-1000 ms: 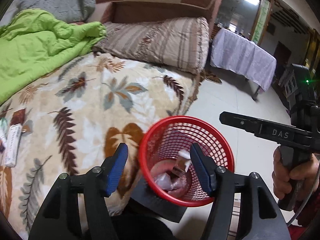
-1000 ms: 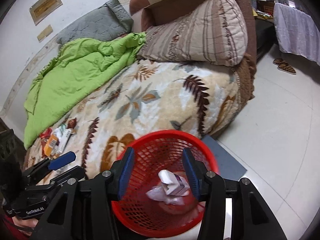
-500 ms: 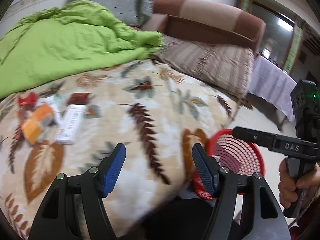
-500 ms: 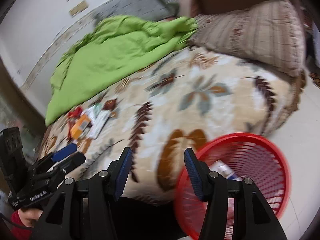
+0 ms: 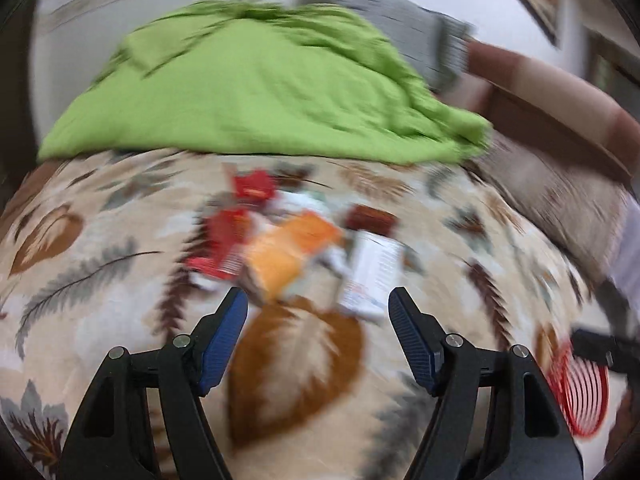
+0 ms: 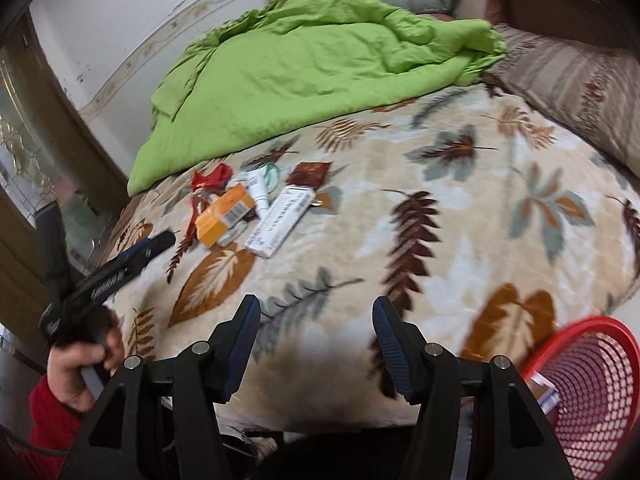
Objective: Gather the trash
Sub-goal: 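Move both open tools back over the trash pile, then grasp the torn red snack box with the left tool while the right tool grasps a long white box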
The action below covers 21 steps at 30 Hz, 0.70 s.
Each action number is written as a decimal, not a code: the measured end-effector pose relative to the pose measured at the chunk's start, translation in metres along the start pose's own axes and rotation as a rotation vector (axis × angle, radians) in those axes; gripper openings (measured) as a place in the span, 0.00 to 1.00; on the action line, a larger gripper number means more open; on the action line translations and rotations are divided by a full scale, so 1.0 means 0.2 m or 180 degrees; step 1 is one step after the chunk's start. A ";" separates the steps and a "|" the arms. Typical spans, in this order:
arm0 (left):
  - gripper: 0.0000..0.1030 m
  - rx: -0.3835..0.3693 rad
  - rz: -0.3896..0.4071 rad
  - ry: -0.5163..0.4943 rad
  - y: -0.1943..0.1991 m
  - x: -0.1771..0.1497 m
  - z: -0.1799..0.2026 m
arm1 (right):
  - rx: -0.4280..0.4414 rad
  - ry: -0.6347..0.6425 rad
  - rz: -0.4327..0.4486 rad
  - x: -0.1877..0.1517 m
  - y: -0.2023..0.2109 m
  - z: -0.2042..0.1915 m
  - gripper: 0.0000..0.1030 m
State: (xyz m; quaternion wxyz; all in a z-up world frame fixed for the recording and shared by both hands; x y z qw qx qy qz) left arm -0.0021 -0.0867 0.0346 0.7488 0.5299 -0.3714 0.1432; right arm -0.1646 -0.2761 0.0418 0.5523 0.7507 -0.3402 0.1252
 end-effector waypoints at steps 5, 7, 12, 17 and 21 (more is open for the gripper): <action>0.70 0.0230 -0.0010 0.0216 -0.17 0.11 -0.15 | 0.0048 -0.0023 -0.0084 0.10 -0.18 -0.11 0.62; 0.70 0.0351 -0.0062 0.0263 -0.26 0.14 -0.19 | 0.0086 -0.0077 -0.0117 0.13 -0.25 -0.14 0.62; 0.70 0.0439 -0.0169 0.0484 -0.42 0.16 -0.32 | 0.0101 -0.0101 -0.0155 0.16 -0.37 -0.19 0.62; 0.56 0.0485 -0.0195 0.0536 -0.51 0.17 -0.41 | 0.0074 -0.0129 -0.0249 0.17 -0.49 -0.21 0.62; 0.39 0.0517 -0.0177 0.0650 -0.50 0.18 -0.53 | 0.0038 -0.0149 -0.0245 0.21 -0.56 -0.23 0.62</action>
Point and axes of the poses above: each gripper's, at about its wrist camera, not at the fingertips, and y roughly against the way its jaws point, z to its right, x to its top, the point moved 10 cm from there along -y, roughly the way its jaws point, and after that the axes turned 4 degrees about -z, right-handed, at the moved point
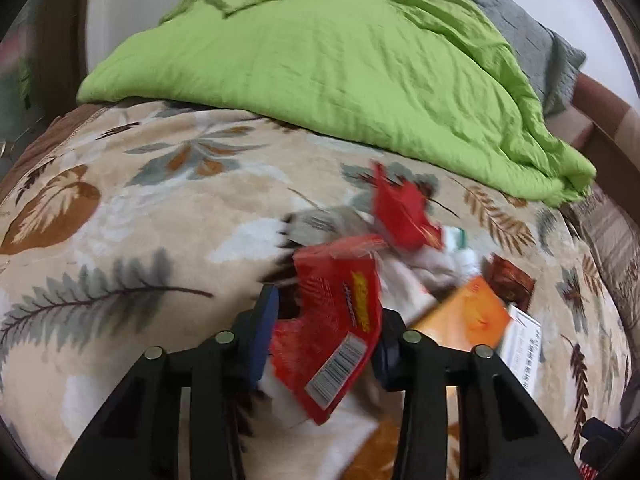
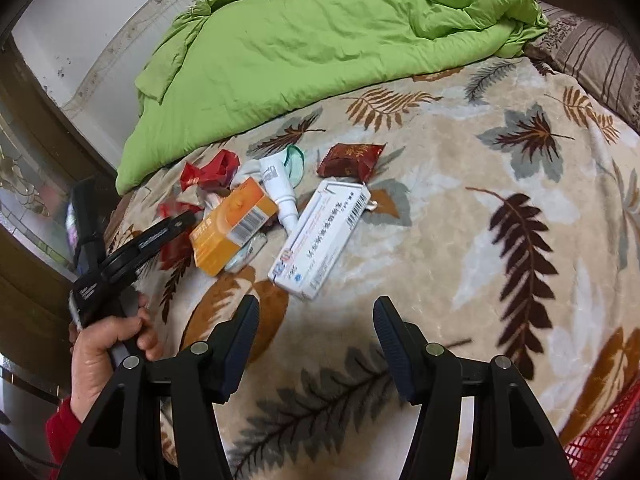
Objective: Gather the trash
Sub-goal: 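Grasp the torn red snack box with the left tool while the right tool grasps a long white box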
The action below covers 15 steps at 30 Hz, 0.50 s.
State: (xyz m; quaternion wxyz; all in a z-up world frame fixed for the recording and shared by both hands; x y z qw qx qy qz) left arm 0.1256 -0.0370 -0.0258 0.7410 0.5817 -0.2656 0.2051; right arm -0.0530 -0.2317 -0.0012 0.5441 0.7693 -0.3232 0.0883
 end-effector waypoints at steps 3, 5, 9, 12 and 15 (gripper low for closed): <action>0.37 0.0042 0.0011 0.0187 0.01 0.01 -0.12 | -0.0047 -0.0058 0.0019 0.04 -0.05 -0.01 0.62; 0.37 0.0030 0.0000 0.0268 0.01 0.02 -0.17 | -0.0088 -0.0118 0.0039 0.08 -0.09 -0.01 0.62; 0.29 -0.0102 -0.0092 0.0333 -0.03 -0.01 -0.19 | -0.0172 -0.0235 0.0001 0.13 -0.20 0.01 0.62; 0.16 -0.0125 -0.0167 0.0357 -0.06 -0.03 -0.20 | -0.0256 -0.0330 -0.0075 0.18 -0.29 0.04 0.62; 0.09 -0.0228 -0.0177 0.0423 -0.07 -0.04 -0.19 | -0.0276 -0.0399 -0.0137 0.21 -0.37 0.05 0.62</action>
Point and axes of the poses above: each gripper's, at about its wrist camera, not at the fingertips, and y roughly against the way its jaws point, z to its right, x to its top, the point moved 10 cm from there along -y, roughly the way its jaws point, and after that the axes turned 4 degrees about -z, right-handed, at the moved point
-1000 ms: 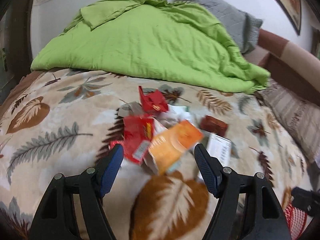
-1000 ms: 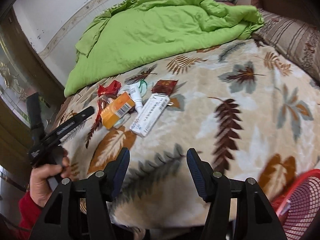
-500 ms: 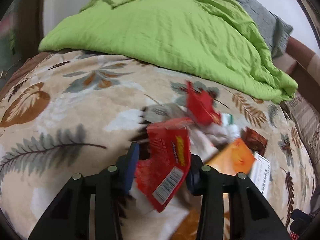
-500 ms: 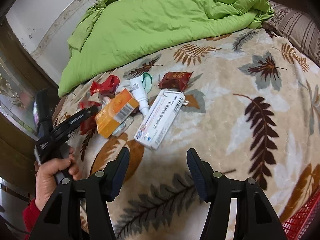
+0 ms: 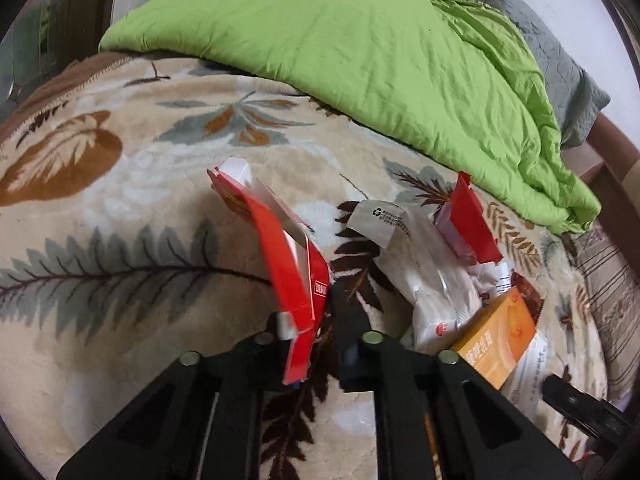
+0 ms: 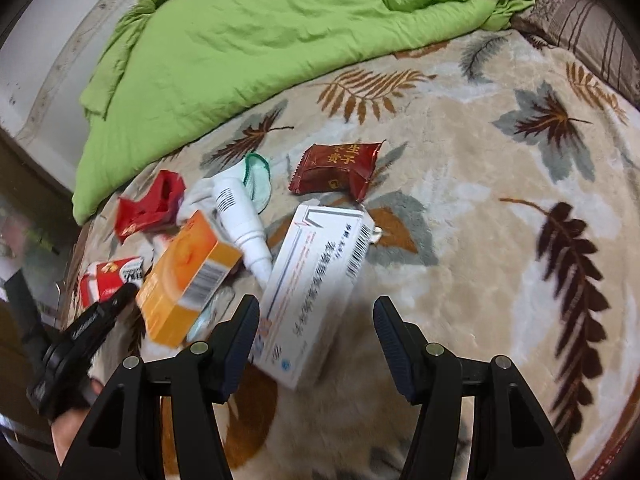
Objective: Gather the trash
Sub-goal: 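Grasp the torn red snack box with the left tool while the right tool grasps a long white box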
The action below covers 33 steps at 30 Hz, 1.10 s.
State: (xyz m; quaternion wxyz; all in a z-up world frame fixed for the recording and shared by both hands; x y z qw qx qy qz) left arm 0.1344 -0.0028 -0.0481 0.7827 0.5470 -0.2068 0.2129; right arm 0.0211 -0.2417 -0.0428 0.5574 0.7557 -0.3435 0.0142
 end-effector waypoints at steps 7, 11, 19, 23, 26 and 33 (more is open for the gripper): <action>0.04 -0.0160 0.0048 -0.0009 0.01 0.00 0.01 | -0.0086 -0.0026 -0.0068 0.02 -0.12 0.00 0.58; 0.03 -0.0250 0.0076 0.0000 0.02 0.01 0.01 | 0.0060 0.0011 0.0037 0.04 -0.10 -0.04 0.31; 0.02 -0.0304 0.0277 -0.0168 0.11 0.03 0.09 | 0.0257 0.0205 0.0316 0.05 0.03 -0.10 0.14; 0.02 -0.0358 0.0428 -0.0314 0.18 0.05 0.16 | 0.0225 0.0332 0.0556 0.07 0.14 -0.10 0.14; 0.02 -0.0428 0.0506 -0.0423 0.23 0.05 0.21 | 0.0223 0.0394 0.0708 0.07 0.22 -0.11 0.14; 0.02 -0.0404 0.0689 -0.0712 0.35 0.00 0.33 | 0.0321 0.0507 0.0853 0.06 0.30 -0.16 0.14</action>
Point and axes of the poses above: each gripper's, at about its wrist camera, not at the fingertips, and y roughly against the way its jaws point, z to its right, x to its top, the point moved 10 cm from there along -y, roughly the way its jaws point, and after that the axes turned 4 degrees about -z, right-handed, at the moved point
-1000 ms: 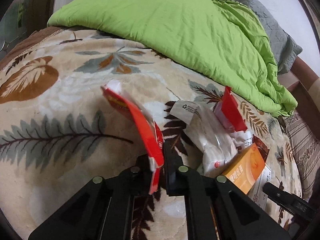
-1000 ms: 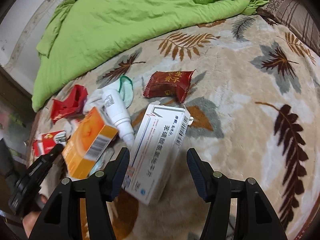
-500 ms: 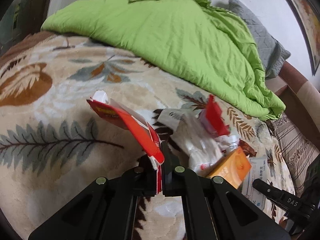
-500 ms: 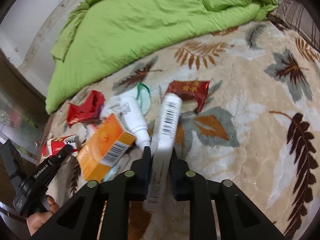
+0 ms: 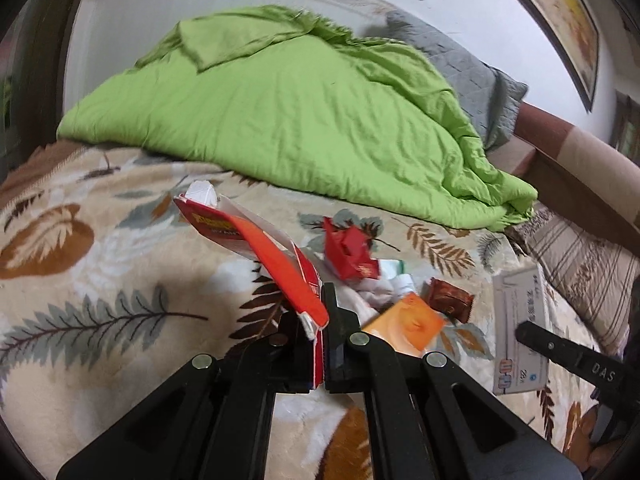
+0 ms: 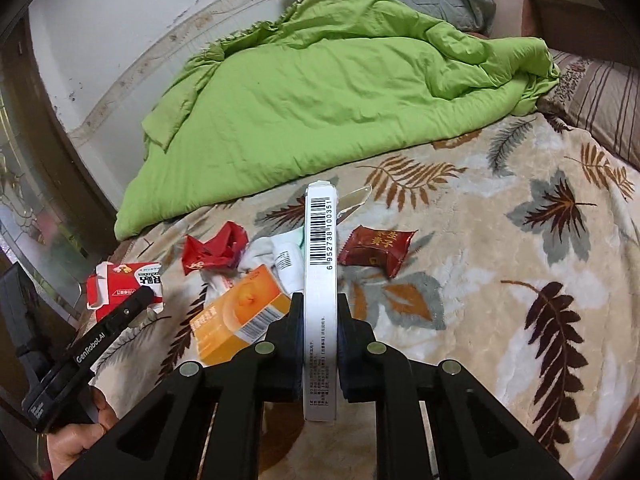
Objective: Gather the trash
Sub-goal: 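Grasp the torn red snack box with the left tool while the right tool grasps a long white box, then carry both held boxes to the red wastebasket and open both tools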
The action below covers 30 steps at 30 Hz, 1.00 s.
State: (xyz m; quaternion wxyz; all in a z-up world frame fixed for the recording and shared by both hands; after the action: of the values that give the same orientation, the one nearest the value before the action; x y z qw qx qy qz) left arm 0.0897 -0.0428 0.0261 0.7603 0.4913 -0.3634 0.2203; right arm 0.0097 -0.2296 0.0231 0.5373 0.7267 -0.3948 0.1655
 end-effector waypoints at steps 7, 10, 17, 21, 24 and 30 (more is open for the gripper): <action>0.02 0.0000 0.0031 -0.0163 0.09 -0.06 0.10 | 0.0045 0.0098 0.0058 -0.03 0.07 -0.04 0.14; 0.02 -0.0015 0.0037 -0.0209 0.13 -0.08 0.13 | 0.0056 0.0118 0.0089 -0.05 0.11 -0.04 0.14; 0.02 -0.0116 0.0035 -0.0302 0.21 -0.16 0.23 | 0.0088 0.0055 0.0090 -0.10 0.18 -0.02 0.14; 0.02 -0.0167 0.0025 -0.0444 0.26 -0.22 0.31 | 0.0095 -0.0010 0.0075 -0.15 0.23 0.02 0.14; 0.02 -0.0208 0.0021 -0.0509 0.28 -0.25 0.36 | 0.0096 -0.0065 0.0063 -0.17 0.26 0.05 0.14; 0.02 -0.0268 -0.0042 -0.0665 0.28 -0.31 0.46 | 0.0119 -0.0150 0.0055 -0.20 0.30 0.09 0.14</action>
State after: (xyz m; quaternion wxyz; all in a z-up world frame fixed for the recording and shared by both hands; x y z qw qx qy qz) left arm -0.0199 -0.1009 0.0346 0.7396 0.4816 -0.4464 0.1474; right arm -0.0632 -0.2366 0.0284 0.5127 0.7368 -0.4105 0.1603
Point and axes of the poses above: each gripper's, at about its wrist camera, not at the fingertips, and y roughly against the way its jaws point, z to its right, x to its top, the point moved 10 cm from there along -y, roughly the way its jaws point, and after that the axes turned 4 degrees about -z, right-handed, at the moved point
